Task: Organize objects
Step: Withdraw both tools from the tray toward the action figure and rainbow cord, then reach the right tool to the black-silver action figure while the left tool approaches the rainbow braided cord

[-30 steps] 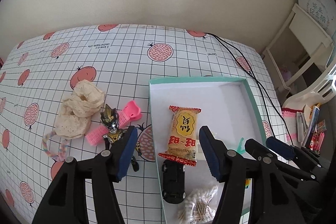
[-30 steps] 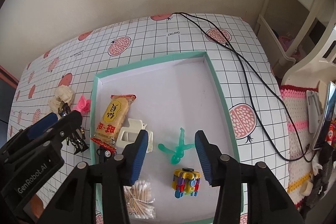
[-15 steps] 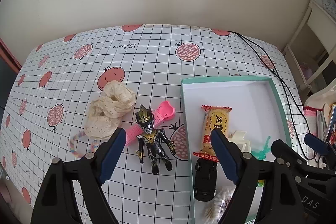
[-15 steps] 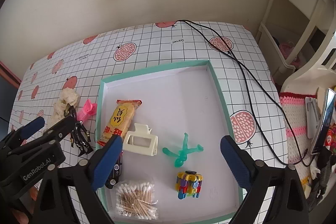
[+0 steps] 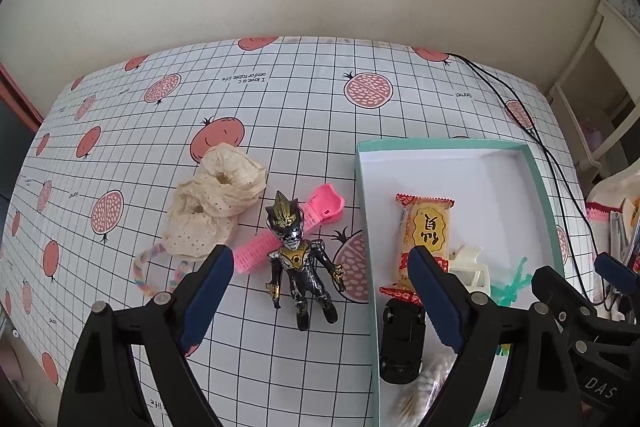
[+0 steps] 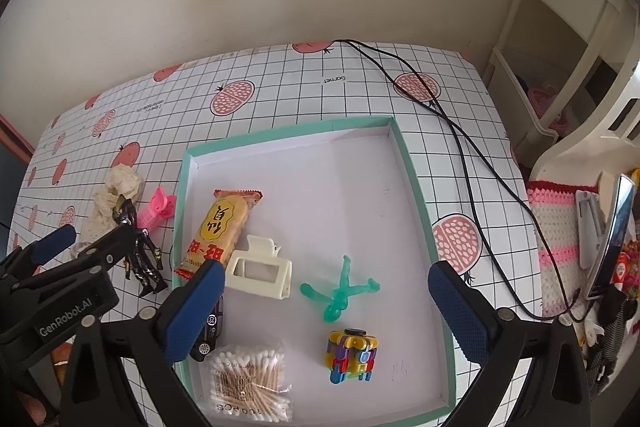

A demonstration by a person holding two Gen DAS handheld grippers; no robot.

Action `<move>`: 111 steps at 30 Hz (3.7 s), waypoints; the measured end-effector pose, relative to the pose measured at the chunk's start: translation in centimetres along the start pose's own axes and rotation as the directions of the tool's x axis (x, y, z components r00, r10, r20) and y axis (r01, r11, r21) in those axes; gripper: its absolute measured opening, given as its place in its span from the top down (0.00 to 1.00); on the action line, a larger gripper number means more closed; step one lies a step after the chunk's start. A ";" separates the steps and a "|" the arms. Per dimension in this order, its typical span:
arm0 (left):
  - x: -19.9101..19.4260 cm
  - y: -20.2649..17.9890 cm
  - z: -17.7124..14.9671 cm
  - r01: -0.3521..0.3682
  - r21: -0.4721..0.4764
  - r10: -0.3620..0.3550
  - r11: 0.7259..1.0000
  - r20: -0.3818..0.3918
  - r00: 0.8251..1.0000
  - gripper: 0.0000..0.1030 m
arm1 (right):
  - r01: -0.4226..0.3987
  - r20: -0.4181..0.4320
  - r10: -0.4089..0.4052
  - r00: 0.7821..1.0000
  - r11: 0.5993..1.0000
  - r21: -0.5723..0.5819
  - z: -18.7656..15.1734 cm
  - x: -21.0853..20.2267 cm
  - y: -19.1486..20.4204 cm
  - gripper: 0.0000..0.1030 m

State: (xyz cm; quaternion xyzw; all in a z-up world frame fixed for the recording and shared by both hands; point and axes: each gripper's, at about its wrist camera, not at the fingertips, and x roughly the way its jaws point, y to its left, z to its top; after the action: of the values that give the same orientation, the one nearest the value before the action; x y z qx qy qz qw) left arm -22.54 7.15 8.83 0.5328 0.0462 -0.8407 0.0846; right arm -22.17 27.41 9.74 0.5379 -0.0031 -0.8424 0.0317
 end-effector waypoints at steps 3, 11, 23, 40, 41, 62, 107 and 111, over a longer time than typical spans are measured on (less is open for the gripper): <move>-0.1 0.2 0.0 -0.010 0.006 0.010 1.000 0.003 1.000 0.13 | 0.004 0.004 -0.004 1.000 1.000 -0.002 0.0 0.0 0.0 0.00; -0.1 1.5 0.2 -0.023 0.001 0.023 1.000 -0.005 1.000 0.13 | 0.009 0.004 -0.009 1.000 1.000 -0.010 0.0 -0.1 0.7 0.00; -1.0 9.3 0.4 -0.095 -0.078 0.095 0.992 0.002 0.995 0.14 | -0.028 0.018 0.029 0.999 0.998 -0.064 0.2 -0.4 5.8 0.00; -0.8 19.7 -1.0 -0.154 -0.231 0.151 0.961 -0.033 0.988 0.14 | -0.137 -0.002 0.139 0.990 0.978 -0.159 -0.3 0.5 15.3 0.00; -0.5 20.0 -1.0 -0.158 -0.234 0.152 0.959 -0.042 0.987 0.14 | -0.136 -0.005 0.137 0.991 0.978 -0.161 -0.4 0.6 15.8 0.00; 3.9 20.3 -2.6 -0.112 -0.254 0.091 0.961 -0.091 0.992 0.13 | -0.179 -0.020 0.179 0.984 0.960 -0.215 -1.9 4.6 17.8 0.04; 6.8 19.6 -3.6 -0.042 -0.267 -0.001 0.963 -0.157 0.988 0.62 | -0.177 -0.080 0.162 0.984 0.957 -0.232 -3.4 7.8 18.5 0.38; 6.9 19.7 -3.6 -0.045 -0.267 0.002 0.963 -0.158 0.987 0.84 | -0.177 -0.078 0.163 0.984 0.956 -0.236 -3.3 7.6 18.5 0.38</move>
State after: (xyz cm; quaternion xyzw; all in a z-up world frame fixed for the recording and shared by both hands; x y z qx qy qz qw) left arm -18.44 -12.17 1.32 0.5812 0.1605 -0.7810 0.1624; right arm -21.47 8.56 2.19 0.5519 0.0543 -0.8148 0.1693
